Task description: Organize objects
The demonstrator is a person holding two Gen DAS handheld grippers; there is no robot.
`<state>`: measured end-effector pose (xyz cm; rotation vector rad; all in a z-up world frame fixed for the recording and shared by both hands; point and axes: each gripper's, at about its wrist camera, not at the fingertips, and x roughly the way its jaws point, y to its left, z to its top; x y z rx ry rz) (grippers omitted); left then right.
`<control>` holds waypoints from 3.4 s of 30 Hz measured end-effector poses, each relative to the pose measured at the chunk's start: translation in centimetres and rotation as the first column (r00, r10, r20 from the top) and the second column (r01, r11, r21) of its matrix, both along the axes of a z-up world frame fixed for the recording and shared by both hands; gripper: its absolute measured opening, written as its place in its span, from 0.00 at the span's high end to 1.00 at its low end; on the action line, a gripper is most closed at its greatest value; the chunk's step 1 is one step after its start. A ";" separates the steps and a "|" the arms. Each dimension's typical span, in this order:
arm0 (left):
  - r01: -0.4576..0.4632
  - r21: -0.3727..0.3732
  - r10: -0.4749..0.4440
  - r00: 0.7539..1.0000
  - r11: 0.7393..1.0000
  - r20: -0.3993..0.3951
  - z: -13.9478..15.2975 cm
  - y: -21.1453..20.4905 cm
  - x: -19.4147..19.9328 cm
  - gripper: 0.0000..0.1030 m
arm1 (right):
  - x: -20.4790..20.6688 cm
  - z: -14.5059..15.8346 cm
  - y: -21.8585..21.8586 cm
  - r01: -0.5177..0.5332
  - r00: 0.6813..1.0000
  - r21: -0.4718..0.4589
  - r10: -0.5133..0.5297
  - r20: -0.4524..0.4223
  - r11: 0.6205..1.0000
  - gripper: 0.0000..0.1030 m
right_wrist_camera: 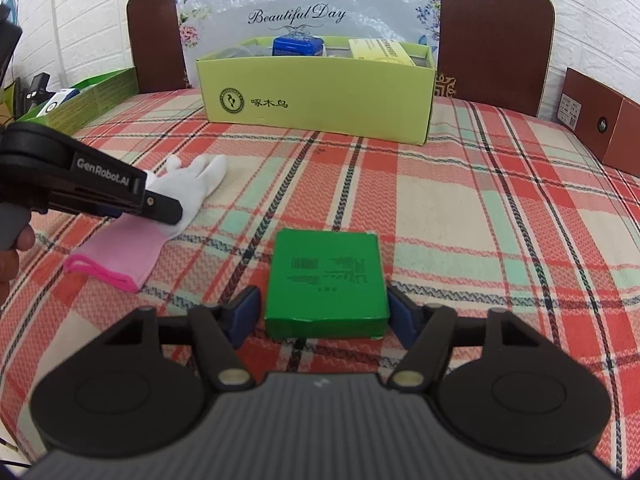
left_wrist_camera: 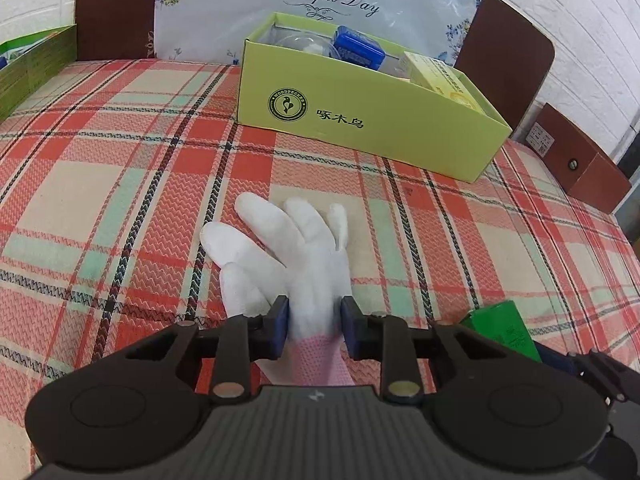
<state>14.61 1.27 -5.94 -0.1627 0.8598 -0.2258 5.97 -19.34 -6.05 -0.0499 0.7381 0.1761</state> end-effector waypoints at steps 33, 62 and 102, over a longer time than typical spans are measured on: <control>0.151 0.013 -0.149 0.951 0.988 0.270 16.0 -1.2 17.2 0.94 | 11.5 12.4 0.4 -0.086 0.927 0.040 0.065 0.370 0.995 0.41; 0.032 -0.083 -0.004 0.945 0.996 0.327 11.0 -2.2 21.5 0.13 | 22.9 6.0 2.3 -0.053 0.934 -0.198 0.118 0.336 0.979 0.06; -0.197 0.221 0.105 0.923 0.955 0.371 9.9 -2.9 -6.9 0.03 | -1.0 8.9 0.3 0.128 0.960 -0.018 -0.120 0.251 0.992 0.00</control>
